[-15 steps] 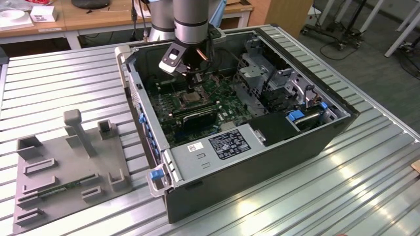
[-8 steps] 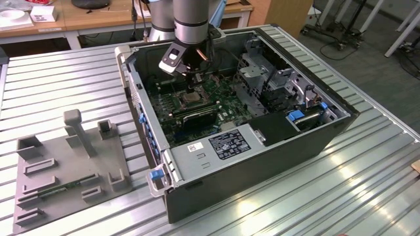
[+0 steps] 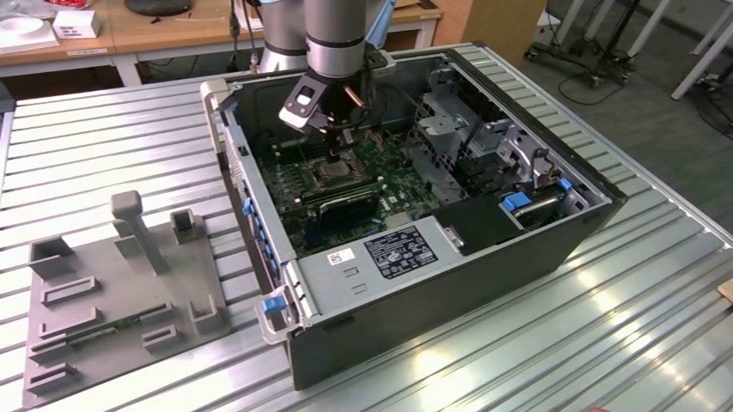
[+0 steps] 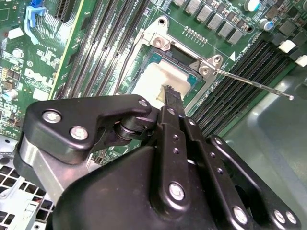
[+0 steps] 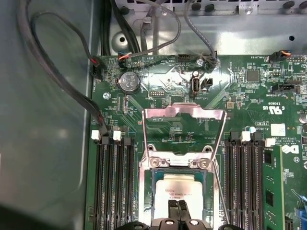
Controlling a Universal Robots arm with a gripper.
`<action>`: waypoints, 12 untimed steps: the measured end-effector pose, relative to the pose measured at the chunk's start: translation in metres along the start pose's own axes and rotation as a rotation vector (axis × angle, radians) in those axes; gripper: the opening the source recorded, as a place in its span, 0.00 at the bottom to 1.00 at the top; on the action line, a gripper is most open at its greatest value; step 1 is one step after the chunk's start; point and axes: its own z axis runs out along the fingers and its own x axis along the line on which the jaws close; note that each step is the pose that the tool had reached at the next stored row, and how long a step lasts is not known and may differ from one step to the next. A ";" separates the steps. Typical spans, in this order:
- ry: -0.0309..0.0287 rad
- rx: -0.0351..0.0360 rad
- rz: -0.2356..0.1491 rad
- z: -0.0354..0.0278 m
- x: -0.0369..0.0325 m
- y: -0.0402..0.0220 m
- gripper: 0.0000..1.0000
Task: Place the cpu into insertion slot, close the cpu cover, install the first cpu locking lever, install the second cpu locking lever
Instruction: 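Place the cpu into insertion slot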
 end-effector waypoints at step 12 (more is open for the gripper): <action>0.0028 0.0000 0.000 0.0053 -0.0001 0.0017 0.11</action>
